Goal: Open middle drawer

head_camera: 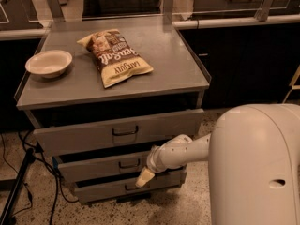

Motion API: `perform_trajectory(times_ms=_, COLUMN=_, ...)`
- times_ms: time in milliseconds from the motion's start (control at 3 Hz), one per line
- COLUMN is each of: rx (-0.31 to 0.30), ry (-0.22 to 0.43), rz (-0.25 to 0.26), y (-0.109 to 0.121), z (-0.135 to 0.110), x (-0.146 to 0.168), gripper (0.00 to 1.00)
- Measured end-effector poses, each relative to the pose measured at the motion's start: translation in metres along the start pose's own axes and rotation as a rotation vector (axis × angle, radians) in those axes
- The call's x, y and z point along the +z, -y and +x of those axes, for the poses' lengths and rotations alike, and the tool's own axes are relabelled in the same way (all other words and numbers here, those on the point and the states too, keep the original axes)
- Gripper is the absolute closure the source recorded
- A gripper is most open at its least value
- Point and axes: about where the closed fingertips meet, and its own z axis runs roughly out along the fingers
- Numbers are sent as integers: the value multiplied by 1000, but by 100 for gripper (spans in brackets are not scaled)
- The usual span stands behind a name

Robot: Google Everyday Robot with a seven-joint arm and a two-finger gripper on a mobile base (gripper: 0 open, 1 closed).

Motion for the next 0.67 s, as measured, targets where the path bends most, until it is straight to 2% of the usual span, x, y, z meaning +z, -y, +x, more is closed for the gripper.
perform_trajectory(times_ms=333, rx=-22, ry=-5, rz=-3, y=7, z=-5, x=5, gripper=0)
perform_trajectory(times_ms=667, rx=-57, ry=-40, rz=-33, y=0, z=-3, x=14, gripper=0)
